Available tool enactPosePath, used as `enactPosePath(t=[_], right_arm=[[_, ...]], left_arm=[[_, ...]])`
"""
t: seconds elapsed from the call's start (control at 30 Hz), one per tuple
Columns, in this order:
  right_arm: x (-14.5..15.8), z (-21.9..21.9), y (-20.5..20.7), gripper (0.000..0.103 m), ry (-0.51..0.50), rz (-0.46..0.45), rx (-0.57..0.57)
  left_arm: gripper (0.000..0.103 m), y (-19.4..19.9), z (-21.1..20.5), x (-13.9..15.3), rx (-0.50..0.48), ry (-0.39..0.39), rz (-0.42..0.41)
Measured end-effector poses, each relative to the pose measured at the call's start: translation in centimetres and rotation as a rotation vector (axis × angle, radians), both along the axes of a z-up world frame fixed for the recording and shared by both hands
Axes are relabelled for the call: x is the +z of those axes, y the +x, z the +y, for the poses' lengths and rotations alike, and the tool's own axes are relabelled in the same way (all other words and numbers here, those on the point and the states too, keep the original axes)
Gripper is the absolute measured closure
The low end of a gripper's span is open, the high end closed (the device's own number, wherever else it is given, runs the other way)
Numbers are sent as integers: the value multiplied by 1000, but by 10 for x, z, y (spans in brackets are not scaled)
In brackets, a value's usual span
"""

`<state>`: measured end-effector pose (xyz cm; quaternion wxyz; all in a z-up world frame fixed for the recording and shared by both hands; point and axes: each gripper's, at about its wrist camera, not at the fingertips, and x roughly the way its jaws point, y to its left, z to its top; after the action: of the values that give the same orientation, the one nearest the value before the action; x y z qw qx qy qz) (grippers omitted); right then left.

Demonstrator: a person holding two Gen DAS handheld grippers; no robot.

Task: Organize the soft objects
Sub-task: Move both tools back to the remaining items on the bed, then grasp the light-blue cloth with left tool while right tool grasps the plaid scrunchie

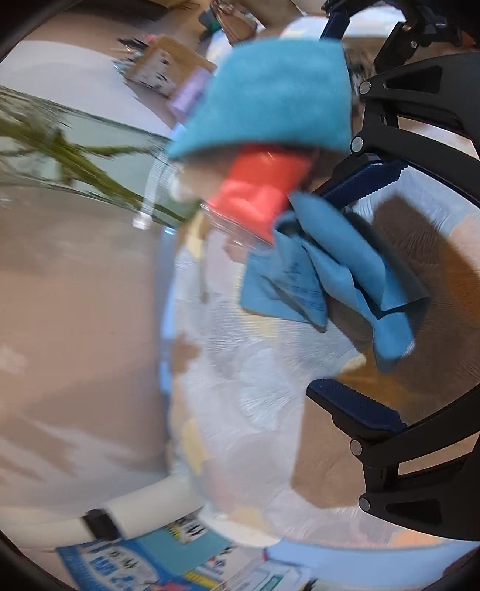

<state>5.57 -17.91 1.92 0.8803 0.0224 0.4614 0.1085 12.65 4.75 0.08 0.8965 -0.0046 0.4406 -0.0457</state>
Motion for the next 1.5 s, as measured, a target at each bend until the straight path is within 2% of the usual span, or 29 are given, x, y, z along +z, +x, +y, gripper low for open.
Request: enactPosePath(t=[0.1,0.23,0.27,0.3,0.33,0.37,0.4,0.47,0.5,0.7,0.87,1.07,1.2,1.3,1.37,1.43,1.5], right_arm=[[-10,-8,-9,12,-55,12,11],[-15,-14,-10,12,-132,19,8],[-14,-15,-11,14,-134,15,9],[-13,-17,-12,25,-136,8,3],[-12,-19,-12,34,-135,-1,-8],[-10,-24,-14,61,-121,-20,-24],[-5,-25,-13,72,-110,-23,-36],[-4,-26,-9,77,-53,-27,-33],[-3,-33,-12,80,-7,-29,-40],[-3,-73,-20,83,160,-23,-164],[2,-82,-35,83,185,-24,-188],[5,-81,-61,83,192,-31,-181],[4,-83,-75,83,227,-19,-189],[4,-85,-80,83,257,-33,-185],[6,-87,-83,83,291,-56,-166],[10,-89,-88,83,336,-90,-146],[15,-94,-96,83,407,-145,-109]], left_arm=[[6,0,-5,0,0,28,-5],[0,5,-4,-2,21,16,8],[0,5,-5,-2,21,24,8],[7,4,-7,-2,17,26,2],[54,1,-8,2,-2,10,-22],[87,-3,-10,8,-37,-12,-60],[95,-10,-15,12,-81,-26,-95],[95,-20,-24,18,-75,23,-148],[95,-23,-26,19,-77,20,-152],[95,-35,-13,7,-13,-98,-76],[95,-70,-14,3,67,-113,-47],[93,-119,-19,1,44,-208,-1],[92,-123,-27,0,15,-168,-14],[89,-119,-28,-4,29,-174,-36],[89,-118,-31,-3,37,-163,-41],[93,-121,-34,-2,36,-142,-54],[94,-125,-32,2,36,-166,-81]])
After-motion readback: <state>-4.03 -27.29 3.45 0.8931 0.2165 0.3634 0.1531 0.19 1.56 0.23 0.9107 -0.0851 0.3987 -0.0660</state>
